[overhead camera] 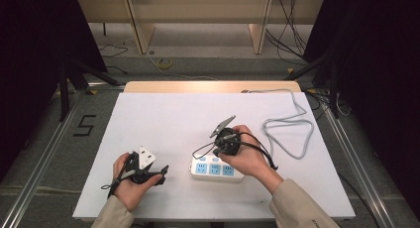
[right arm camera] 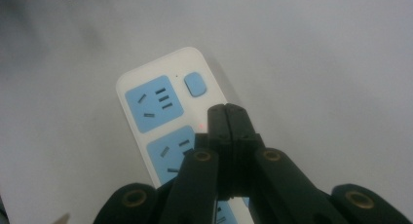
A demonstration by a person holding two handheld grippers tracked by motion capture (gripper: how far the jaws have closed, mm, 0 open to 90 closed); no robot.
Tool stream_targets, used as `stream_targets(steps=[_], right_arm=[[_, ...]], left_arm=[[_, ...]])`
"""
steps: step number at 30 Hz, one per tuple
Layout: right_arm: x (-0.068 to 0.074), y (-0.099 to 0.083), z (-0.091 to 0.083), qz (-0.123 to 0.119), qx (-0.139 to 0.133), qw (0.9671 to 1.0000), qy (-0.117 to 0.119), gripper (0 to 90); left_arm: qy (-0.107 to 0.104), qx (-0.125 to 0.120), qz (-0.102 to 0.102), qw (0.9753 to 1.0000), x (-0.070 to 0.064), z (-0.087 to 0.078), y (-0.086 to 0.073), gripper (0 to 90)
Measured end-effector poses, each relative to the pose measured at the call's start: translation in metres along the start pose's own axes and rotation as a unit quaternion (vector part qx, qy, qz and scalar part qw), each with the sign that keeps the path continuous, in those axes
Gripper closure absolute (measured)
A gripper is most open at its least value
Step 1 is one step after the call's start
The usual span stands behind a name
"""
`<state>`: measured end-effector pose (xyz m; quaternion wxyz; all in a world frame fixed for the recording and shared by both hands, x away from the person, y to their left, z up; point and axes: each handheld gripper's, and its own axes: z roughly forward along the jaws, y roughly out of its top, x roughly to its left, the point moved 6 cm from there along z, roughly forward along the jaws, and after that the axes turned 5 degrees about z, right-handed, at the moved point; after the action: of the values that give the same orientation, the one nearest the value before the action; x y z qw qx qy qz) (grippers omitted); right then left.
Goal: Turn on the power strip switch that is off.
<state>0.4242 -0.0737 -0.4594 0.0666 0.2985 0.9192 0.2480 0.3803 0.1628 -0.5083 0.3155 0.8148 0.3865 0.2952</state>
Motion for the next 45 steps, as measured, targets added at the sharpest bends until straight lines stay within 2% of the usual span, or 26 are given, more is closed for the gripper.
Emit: stream_targets(steps=[22, 45], right_arm=[[0.006, 0.013, 0.01, -0.011, 0.008, 0.9999, 0.005, 90.0], [0.009, 0.02, 0.019, -0.012, 0.017, 0.9997, 0.009, 90.0]], left_arm=[[0.0, 0.0, 0.002, 1.0, 0.0, 0.0, 0.0, 17.8], [0.0, 0.0, 0.002, 1.0, 0.0, 0.0, 0.0, 17.8]])
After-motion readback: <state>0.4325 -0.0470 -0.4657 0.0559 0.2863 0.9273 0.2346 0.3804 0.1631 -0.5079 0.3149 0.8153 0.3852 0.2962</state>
